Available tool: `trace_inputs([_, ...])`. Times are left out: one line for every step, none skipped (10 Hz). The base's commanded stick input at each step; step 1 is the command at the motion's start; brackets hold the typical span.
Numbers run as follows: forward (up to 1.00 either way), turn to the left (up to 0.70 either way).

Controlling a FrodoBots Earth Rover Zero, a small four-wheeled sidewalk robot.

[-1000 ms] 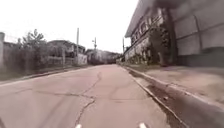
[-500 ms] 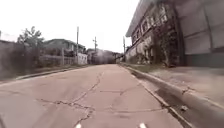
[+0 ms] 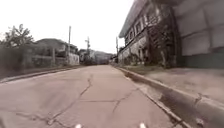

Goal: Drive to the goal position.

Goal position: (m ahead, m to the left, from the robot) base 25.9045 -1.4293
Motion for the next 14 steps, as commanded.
trace_inputs([0.85, 0.0])
trace_inputs([0.85, 0.0])
trace_inputs([0.85, 0.0])
trace_inputs([0.85, 0.0])
trace_inputs([0.85, 0.0])
trace_inputs([0.85, 0.0])
trace_inputs([0.85, 0.0])
trace_inputs([0.85, 0.0])
trace_inputs([0.85, 0.0])
trace_inputs([0.85, 0.0])
trace_inputs([0.85, 0.0])
trace_inputs([0.85, -0.19])
trace_inputs([0.85, -0.34])
trace_inputs([0.85, -0.34])
